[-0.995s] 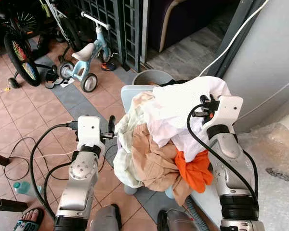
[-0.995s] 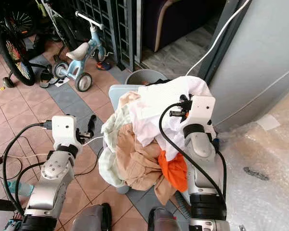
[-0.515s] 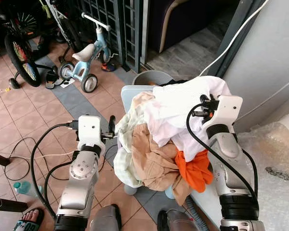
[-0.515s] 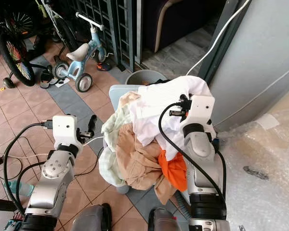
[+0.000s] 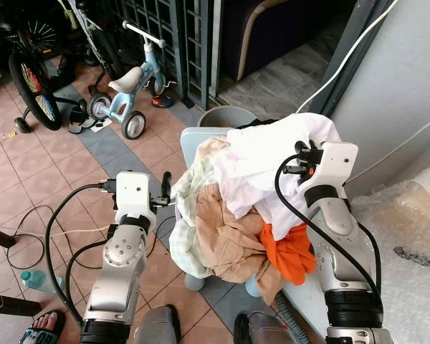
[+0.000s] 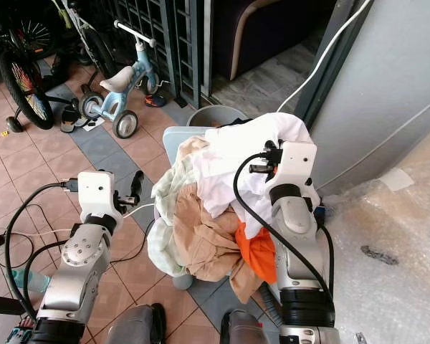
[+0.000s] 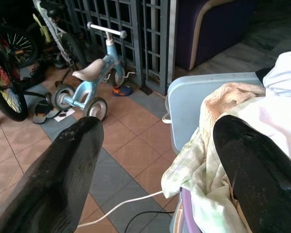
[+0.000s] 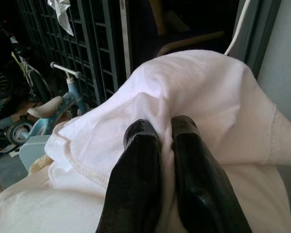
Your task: Clothes washing
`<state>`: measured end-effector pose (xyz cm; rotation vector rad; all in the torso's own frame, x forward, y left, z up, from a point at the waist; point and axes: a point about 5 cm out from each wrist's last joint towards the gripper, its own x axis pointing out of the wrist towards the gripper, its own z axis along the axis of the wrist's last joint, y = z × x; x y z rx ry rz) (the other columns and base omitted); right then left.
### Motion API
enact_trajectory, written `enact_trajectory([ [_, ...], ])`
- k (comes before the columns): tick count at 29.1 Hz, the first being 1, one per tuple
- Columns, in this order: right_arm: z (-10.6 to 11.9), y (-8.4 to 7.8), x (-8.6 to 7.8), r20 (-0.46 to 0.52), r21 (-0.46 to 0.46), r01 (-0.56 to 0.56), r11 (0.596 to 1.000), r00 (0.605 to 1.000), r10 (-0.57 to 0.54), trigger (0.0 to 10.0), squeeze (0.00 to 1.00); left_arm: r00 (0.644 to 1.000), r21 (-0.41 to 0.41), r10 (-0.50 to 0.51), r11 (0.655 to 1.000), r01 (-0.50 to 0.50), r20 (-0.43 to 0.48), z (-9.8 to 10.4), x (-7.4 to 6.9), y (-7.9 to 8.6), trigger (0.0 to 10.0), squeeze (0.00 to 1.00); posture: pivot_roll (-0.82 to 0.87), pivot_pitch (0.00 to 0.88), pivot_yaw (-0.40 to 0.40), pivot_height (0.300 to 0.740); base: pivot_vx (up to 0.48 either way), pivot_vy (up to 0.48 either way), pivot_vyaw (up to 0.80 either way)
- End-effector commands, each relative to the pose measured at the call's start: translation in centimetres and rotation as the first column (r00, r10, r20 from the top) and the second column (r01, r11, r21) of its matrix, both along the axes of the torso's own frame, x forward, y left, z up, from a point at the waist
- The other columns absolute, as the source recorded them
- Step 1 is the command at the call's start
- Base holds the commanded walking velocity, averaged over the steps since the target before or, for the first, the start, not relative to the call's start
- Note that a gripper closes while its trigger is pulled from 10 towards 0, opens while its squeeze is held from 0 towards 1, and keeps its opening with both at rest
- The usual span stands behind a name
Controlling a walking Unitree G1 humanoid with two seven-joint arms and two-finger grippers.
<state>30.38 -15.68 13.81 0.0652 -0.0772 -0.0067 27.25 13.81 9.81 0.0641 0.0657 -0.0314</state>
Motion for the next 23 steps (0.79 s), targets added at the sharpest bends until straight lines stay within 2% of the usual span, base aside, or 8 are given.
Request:
enact_trajectory([
  [1,0.6,-0.1,0.1,0.028,-0.002,0.005,1.0,1.0,-0.005,1.2,0.0,1.0,0.014,0.002,1.0,-0.002,-0.003,-0.2,0.0,0.1,10.0,0.0,0.0,0.088,0.0,0.74,0.0,-0.266,0.0],
  [2,0.5,-0.1,0.1,0.025,-0.002,0.004,1.0,1.0,-0.003,2.0,0.0,1.0,0.014,0.002,1.0,-0.001,-0.003,-0.2,0.0,0.1,10.0,0.0,0.0,0.088,0.0,0.74,0.0,-0.266,0.0],
  [3,0.5,-0.1,0.1,0.024,-0.001,0.003,1.0,1.0,-0.003,2.0,0.0,1.0,0.014,0.001,1.0,-0.001,-0.003,-0.2,0.0,0.1,10.0,0.0,0.0,0.088,0.001,0.74,0.0,-0.266,0.0],
  [4,0.4,0.0,0.1,0.02,0.002,-0.003,1.0,1.0,0.003,7.3,0.0,1.0,0.013,0.001,1.0,-0.001,-0.003,-0.2,0.0,0.1,10.0,0.0,0.0,0.088,0.001,0.74,-0.255,-0.262,0.0],
  [5,0.4,0.1,0.0,0.015,0.006,-0.01,1.0,1.0,0.01,7.3,0.0,1.0,0.013,0.002,1.0,-0.002,-0.003,-0.2,0.1,0.1,10.0,0.0,0.0,0.088,0.001,0.74,-0.255,-0.262,0.0],
  [6,0.3,0.1,0.0,0.013,0.009,-0.016,1.0,1.0,0.016,10.0,0.0,1.0,0.013,0.002,1.0,-0.001,-0.002,-0.2,0.1,0.1,10.0,0.0,0.0,0.088,0.001,0.74,-0.255,-0.266,0.0],
  [15,-1.5,1.3,-0.8,-0.058,0.013,-0.11,0.994,0.992,0.111,10.0,0.0,1.0,0.01,-0.004,1.0,0.004,0.003,-0.1,0.1,0.1,10.0,0.0,0.0,0.09,0.002,0.74,-0.239,-0.27,0.0],
  [23,-2.4,1.8,-1.3,-0.082,0.002,-0.143,0.99,0.986,0.143,10.0,0.0,1.0,0.004,-0.006,1.0,0.006,0.008,0.0,0.1,0.1,10.0,0.0,0.0,0.092,0.003,0.74,0.0,0.0,0.0],
])
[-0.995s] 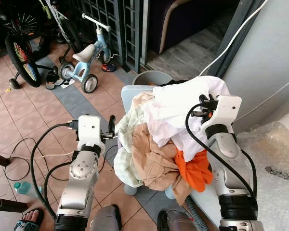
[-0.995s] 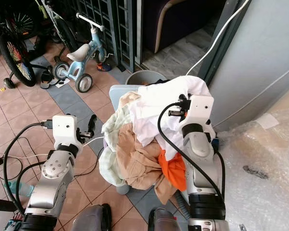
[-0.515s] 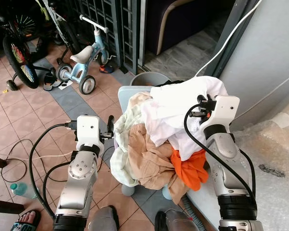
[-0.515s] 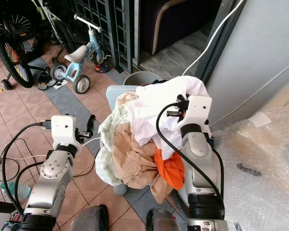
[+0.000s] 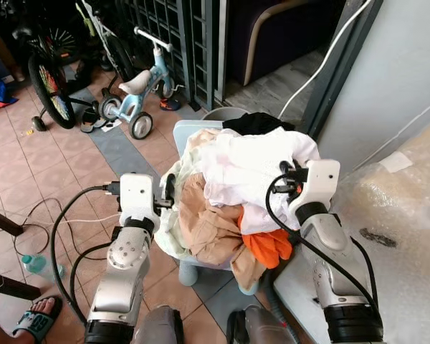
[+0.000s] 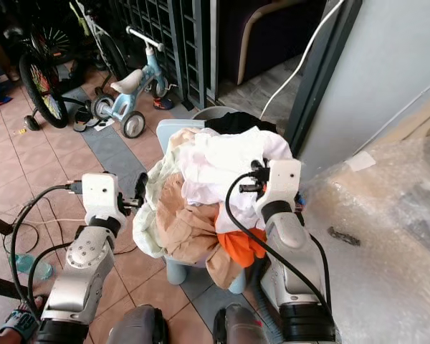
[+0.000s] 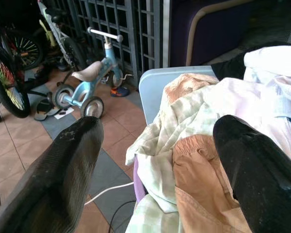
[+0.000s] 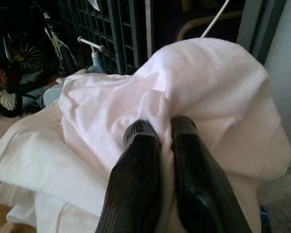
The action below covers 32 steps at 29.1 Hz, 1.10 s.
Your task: Clothes washing
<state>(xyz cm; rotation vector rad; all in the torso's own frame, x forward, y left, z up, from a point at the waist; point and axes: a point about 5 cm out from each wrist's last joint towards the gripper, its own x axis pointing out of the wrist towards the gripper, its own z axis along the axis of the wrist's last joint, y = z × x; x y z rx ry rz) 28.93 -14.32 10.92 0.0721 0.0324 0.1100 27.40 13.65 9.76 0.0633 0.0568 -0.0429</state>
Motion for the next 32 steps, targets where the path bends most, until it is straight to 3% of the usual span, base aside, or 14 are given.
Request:
enact_trajectory([
  [1,0.52,0.42,0.12,0.023,-0.005,-0.025,1.0,0.999,0.025,10.0,0.0,1.0,0.005,0.006,1.0,-0.006,0.0,0.0,-0.01,0.23,10.0,0.0,0.0,0.092,0.003,0.74,0.0,0.0,0.0],
  [9,0.43,0.41,0.07,0.021,-0.007,-0.033,0.999,0.999,0.033,10.0,0.0,1.0,-0.013,0.02,1.0,-0.02,-0.007,-0.07,0.0,0.3,10.0,0.0,0.0,0.094,0.001,0.74,0.0,0.071,0.0],
  [21,0.32,0.22,0.1,0.011,-0.011,-0.012,1.0,1.0,0.013,10.0,0.0,1.0,-0.035,0.023,0.999,-0.023,-0.018,-0.1,0.07,0.47,10.0,0.0,0.0,0.099,0.001,0.74,0.0,0.48,0.0],
  [32,0.64,-0.55,0.19,0.029,-0.031,0.048,0.998,0.998,-0.047,10.0,0.0,1.0,-0.031,0.018,0.999,-0.018,-0.005,0.1,0.17,0.51,10.0,0.0,0.0,0.101,0.002,0.74,0.0,0.48,-0.77],
])
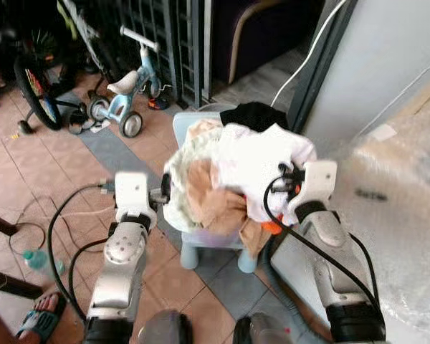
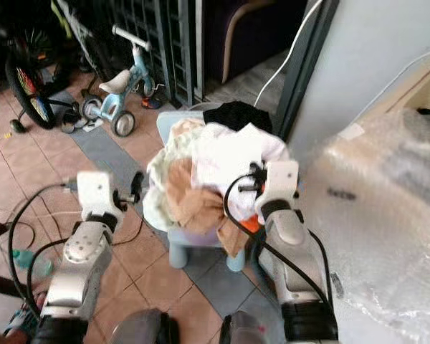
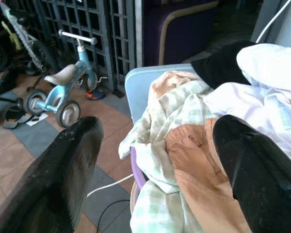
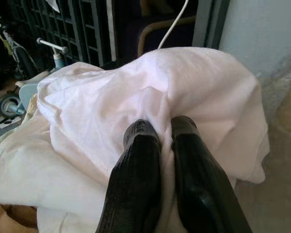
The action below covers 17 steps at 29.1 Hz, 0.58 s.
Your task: Clothes washing
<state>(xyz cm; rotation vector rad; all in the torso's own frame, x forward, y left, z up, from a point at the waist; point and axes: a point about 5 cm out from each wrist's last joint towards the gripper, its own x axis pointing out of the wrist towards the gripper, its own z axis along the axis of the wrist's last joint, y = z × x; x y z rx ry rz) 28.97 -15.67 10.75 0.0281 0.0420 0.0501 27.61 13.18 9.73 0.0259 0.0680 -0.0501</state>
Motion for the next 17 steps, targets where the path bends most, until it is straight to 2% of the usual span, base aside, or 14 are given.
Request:
enact_trajectory([
  [1,0.93,0.55,0.06,0.047,0.018,0.009,1.0,0.999,-0.009,10.0,0.0,0.999,0.035,0.026,0.999,-0.026,0.021,0.36,0.0,1.07,10.0,0.0,0.0,0.102,0.002,0.74,0.0,0.0,-0.56],
  [13,0.6,0.82,-0.66,0.047,0.002,0.008,1.0,0.999,-0.008,10.0,0.0,0.999,0.024,0.036,0.999,-0.037,0.03,0.42,-0.1,1.41,10.0,0.0,0.0,0.098,0.005,0.74,0.0,0.0,0.0],
  [17,0.8,1.28,-0.62,0.064,-0.039,-0.029,0.999,0.997,0.031,10.0,0.0,0.998,0.032,0.049,0.998,-0.05,0.03,0.33,-0.17,1.78,10.0,0.0,0.01,0.098,0.005,0.74,0.0,0.0,0.0],
])
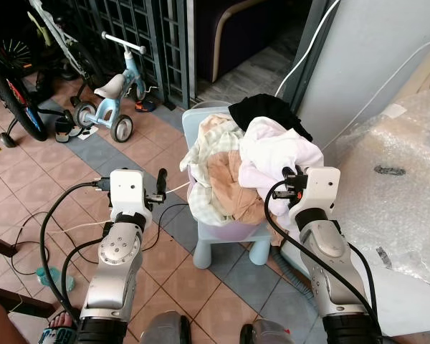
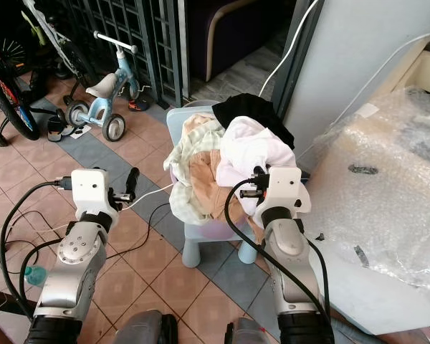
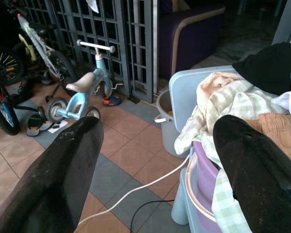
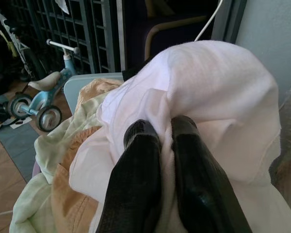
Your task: Clothes washing
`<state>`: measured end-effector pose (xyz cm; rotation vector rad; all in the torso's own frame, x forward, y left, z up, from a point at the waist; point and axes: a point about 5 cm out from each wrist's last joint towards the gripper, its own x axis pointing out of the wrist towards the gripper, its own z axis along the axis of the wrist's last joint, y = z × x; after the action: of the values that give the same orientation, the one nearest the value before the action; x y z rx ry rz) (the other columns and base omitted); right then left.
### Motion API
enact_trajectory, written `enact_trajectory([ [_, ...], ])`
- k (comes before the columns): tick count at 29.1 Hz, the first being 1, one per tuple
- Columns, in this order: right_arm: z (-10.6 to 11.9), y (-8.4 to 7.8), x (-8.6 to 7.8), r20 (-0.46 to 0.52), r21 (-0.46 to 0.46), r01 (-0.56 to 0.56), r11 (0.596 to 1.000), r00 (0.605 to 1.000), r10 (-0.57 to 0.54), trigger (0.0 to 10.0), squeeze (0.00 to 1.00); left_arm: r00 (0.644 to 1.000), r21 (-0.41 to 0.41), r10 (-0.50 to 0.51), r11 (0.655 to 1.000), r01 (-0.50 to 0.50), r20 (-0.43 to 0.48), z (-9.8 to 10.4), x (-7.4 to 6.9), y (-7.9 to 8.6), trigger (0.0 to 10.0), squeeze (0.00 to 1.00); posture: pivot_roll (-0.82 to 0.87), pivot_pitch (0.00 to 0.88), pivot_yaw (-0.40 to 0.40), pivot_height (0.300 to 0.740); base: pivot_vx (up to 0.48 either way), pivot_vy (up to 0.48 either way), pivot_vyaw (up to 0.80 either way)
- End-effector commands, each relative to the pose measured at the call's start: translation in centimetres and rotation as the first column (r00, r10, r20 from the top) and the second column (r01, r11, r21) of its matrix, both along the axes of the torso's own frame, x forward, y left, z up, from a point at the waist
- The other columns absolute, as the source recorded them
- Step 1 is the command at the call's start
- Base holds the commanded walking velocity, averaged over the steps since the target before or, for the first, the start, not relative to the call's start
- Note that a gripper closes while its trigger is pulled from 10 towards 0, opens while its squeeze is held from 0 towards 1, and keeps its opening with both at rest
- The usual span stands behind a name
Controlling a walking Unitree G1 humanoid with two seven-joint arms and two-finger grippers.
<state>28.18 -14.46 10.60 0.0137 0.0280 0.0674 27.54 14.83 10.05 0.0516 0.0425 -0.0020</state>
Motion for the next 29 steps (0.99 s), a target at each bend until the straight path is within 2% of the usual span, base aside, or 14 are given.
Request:
enact_trajectory([
  [1,0.95,0.07,0.18,0.05,-0.024,-0.012,1.0,0.999,0.014,10.0,0.0,1.0,0.006,0.003,1.0,-0.003,0.002,0.0,-0.1,0.12,10.0,0.0,0.01,0.098,0.005,0.74,0.0,0.0,0.0],
  [7,0.71,-0.02,0.11,0.038,-0.011,0.02,1.0,0.999,-0.019,10.0,0.0,1.0,0.007,0.006,1.0,-0.006,-0.001,-0.08,-0.17,0.16,10.0,0.0,0.01,0.096,0.004,0.74,0.0,0.0,0.0],
  [14,0.9,-0.53,0.4,0.052,-0.03,0.043,0.999,0.998,-0.041,10.0,0.0,1.0,0.008,-0.001,1.0,0.002,-0.015,-0.33,-0.09,0.12,10.0,0.0,0.01,0.092,0.004,0.74,0.0,0.0,0.0],
  [29,0.87,-0.44,0.54,0.055,-0.064,0.057,0.996,0.997,-0.053,10.0,0.0,1.0,0.0,-0.01,1.0,0.01,-0.015,-0.36,-0.13,0.16,10.0,0.0,0.01,0.095,0.006,0.74,0.0,0.0,0.0],
])
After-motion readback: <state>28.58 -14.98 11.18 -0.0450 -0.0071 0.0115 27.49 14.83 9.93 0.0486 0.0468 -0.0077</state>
